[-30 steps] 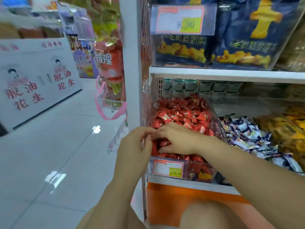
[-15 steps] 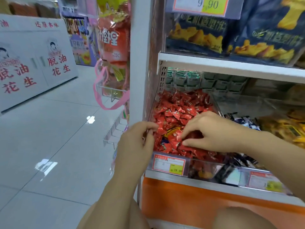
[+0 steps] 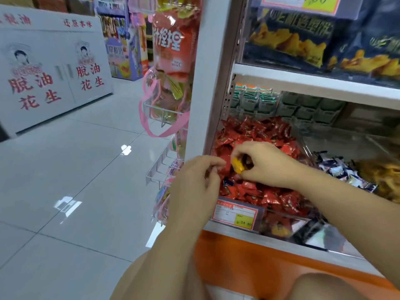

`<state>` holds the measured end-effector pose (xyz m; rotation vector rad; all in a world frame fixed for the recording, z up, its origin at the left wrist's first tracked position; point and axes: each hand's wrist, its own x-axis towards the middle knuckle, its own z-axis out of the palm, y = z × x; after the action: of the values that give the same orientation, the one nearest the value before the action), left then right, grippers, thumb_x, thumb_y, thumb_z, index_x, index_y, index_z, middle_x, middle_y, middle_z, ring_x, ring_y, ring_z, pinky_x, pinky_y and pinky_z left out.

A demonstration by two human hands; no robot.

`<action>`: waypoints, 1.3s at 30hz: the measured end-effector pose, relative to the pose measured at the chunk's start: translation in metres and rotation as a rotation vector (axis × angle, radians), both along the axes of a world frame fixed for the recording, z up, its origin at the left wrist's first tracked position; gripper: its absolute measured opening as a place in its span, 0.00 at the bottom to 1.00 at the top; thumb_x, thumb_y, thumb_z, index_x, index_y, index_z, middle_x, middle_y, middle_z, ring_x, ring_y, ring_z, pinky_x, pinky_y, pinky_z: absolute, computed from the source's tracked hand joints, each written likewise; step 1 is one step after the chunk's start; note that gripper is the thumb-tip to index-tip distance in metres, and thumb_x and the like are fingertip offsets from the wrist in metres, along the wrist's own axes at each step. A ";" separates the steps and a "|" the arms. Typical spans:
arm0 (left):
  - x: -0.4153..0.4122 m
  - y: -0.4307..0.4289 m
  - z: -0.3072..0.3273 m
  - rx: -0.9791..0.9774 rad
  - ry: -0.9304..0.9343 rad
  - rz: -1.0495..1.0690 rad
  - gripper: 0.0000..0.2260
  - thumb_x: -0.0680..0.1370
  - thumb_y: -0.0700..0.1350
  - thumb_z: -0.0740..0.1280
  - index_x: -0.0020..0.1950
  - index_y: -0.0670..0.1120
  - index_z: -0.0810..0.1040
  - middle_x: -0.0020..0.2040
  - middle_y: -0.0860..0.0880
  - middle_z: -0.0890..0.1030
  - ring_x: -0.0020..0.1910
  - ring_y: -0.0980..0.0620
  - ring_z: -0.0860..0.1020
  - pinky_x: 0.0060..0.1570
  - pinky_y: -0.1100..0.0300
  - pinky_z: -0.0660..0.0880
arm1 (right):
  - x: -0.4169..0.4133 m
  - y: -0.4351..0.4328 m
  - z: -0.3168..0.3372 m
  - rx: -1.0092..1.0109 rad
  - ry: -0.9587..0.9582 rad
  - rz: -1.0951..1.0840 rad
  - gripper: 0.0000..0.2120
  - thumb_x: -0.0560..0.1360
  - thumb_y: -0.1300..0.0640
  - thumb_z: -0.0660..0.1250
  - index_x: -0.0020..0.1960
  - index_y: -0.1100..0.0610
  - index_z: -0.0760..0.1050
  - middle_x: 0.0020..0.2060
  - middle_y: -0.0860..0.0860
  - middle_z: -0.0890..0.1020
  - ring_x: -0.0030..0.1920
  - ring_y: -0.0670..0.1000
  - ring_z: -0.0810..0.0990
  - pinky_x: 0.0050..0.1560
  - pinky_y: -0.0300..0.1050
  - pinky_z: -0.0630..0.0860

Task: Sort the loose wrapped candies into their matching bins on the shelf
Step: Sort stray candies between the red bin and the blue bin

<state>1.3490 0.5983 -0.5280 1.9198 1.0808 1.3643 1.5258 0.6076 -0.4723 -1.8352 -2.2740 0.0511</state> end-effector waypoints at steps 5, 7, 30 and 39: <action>0.007 -0.006 0.000 0.061 -0.006 0.016 0.12 0.75 0.45 0.59 0.51 0.53 0.81 0.47 0.59 0.79 0.50 0.59 0.76 0.50 0.63 0.73 | 0.003 -0.020 0.003 0.090 0.391 -0.096 0.13 0.68 0.60 0.75 0.45 0.50 0.72 0.42 0.47 0.79 0.36 0.42 0.74 0.38 0.34 0.70; 0.016 -0.011 0.001 0.092 -0.018 0.002 0.12 0.75 0.43 0.59 0.50 0.53 0.81 0.46 0.60 0.79 0.49 0.59 0.76 0.49 0.61 0.74 | 0.005 -0.032 0.005 0.193 0.443 -0.136 0.13 0.68 0.57 0.75 0.45 0.51 0.72 0.42 0.44 0.79 0.40 0.42 0.75 0.40 0.34 0.70; 0.138 -0.053 0.001 0.306 0.214 -0.251 0.12 0.75 0.42 0.60 0.51 0.48 0.81 0.56 0.53 0.79 0.54 0.50 0.78 0.52 0.46 0.76 | 0.181 -0.185 0.010 0.318 0.218 -0.756 0.20 0.79 0.61 0.62 0.70 0.56 0.68 0.73 0.53 0.64 0.73 0.54 0.62 0.71 0.47 0.58; 0.072 -0.033 0.012 0.263 0.007 -0.067 0.11 0.74 0.39 0.61 0.50 0.48 0.81 0.48 0.56 0.79 0.47 0.62 0.74 0.48 0.70 0.69 | 0.054 -0.117 0.010 0.193 0.255 -0.236 0.11 0.77 0.58 0.65 0.59 0.52 0.79 0.54 0.45 0.80 0.53 0.40 0.75 0.51 0.21 0.63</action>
<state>1.4207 0.5657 -0.5156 2.1263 0.8667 1.5256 1.5793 0.4901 -0.4628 -1.8614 -1.8162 0.0251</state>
